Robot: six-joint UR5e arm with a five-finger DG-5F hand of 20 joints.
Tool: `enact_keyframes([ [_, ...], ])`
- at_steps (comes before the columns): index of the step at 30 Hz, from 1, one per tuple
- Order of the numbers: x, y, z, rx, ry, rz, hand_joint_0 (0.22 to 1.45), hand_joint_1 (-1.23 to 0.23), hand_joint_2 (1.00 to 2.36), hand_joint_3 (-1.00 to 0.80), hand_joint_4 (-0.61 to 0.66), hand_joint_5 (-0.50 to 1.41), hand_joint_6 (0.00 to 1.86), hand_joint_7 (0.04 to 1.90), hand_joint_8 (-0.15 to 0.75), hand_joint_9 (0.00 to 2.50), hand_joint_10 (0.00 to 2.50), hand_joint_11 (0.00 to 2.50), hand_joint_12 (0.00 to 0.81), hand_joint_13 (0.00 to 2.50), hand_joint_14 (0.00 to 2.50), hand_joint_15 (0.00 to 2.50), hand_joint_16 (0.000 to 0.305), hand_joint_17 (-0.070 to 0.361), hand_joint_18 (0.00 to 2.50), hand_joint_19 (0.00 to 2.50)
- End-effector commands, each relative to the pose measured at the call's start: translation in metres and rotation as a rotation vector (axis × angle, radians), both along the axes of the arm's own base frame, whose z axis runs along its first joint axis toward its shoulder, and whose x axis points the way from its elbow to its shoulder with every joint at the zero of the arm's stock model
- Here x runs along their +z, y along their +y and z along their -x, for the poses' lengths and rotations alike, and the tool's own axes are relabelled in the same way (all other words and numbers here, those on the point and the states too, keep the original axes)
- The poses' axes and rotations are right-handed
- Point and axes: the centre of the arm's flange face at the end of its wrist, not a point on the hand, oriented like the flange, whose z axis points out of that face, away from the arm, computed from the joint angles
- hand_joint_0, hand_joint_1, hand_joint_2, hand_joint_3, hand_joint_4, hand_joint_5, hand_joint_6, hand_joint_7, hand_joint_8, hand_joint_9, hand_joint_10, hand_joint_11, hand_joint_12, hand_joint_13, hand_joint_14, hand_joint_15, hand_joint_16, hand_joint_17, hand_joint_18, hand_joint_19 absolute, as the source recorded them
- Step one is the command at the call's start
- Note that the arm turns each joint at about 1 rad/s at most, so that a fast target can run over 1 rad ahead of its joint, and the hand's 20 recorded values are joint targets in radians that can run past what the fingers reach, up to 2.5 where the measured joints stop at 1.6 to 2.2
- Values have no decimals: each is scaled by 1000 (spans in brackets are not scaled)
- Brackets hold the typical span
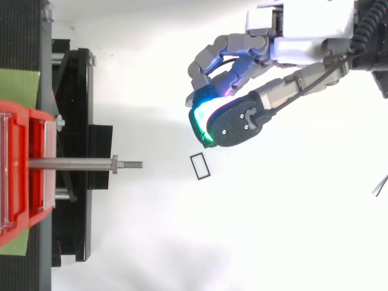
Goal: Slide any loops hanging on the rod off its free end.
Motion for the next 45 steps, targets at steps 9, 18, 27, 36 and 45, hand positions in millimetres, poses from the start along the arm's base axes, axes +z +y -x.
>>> enact_keyframes([
  [9, 0, -1, 1, -2, 5, -6, 575, -756, 1014, -305, 99, -201, 820, 1260, 234, 700, 6, 182, 239, 566, 1, 0, 38, 85, 452, 142],
  [18, 0, -1, 1, -5, 5, -5, 605, -804, 1003, -466, 96, -198, 819, 1260, 228, 709, 6, 180, 234, 580, 0, 0, 37, 83, 478, 127],
  [27, 0, -1, 1, -10, 6, -24, 614, -801, 1016, -314, 16, -210, 836, 1392, 232, 722, 6, 188, 228, 596, 1, 0, 36, 82, 501, 137],
  [36, 0, 1, 0, -9, 9, -31, 555, -664, 1017, -239, 46, -204, 865, 1373, 241, 747, 7, 198, 235, 601, 0, 11, 38, 85, 482, 155],
  [45, -1, 2, 1, -7, 10, -34, 550, -644, 1018, -185, 22, -196, 870, 1381, 254, 787, 7, 207, 238, 593, 0, 10, 38, 86, 464, 153],
])
